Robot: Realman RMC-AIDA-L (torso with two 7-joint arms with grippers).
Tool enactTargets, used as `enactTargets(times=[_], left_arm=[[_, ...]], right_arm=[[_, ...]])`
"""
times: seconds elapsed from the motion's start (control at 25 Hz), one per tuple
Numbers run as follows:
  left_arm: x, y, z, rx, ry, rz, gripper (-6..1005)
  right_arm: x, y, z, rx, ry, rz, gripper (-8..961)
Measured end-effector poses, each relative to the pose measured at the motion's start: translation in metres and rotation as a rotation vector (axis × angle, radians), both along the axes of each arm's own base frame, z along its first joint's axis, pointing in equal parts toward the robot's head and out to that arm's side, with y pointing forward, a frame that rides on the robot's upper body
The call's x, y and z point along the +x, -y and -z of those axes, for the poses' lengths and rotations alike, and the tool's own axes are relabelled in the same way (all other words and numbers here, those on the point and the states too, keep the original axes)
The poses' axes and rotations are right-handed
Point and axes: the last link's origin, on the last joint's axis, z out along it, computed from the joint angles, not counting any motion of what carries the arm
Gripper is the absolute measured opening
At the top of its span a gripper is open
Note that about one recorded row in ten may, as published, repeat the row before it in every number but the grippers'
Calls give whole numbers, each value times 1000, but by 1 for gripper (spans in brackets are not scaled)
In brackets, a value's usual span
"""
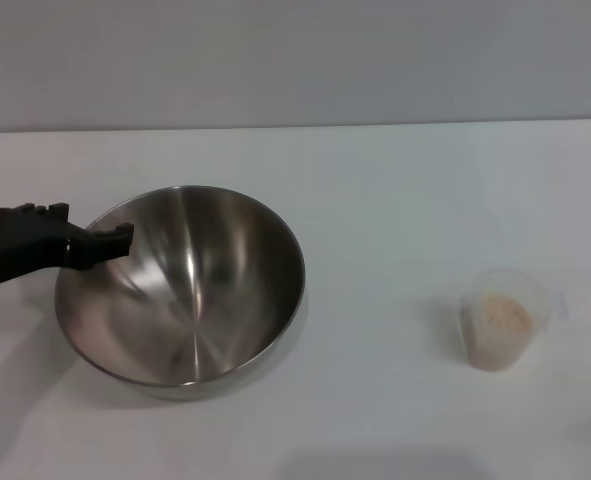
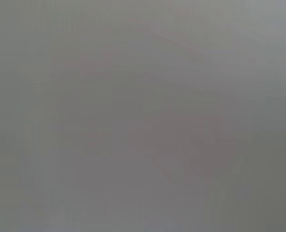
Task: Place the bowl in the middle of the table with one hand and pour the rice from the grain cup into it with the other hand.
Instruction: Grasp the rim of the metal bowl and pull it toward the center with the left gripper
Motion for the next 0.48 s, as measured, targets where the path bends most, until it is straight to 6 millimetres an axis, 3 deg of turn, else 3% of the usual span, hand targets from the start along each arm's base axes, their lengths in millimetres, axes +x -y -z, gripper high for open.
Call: enactTargets(times=[0.48], left_arm=[[-13,-5,7,6,-12,-17,839]], right_arm=[[-1,-1,1,-7,3,-2,738]])
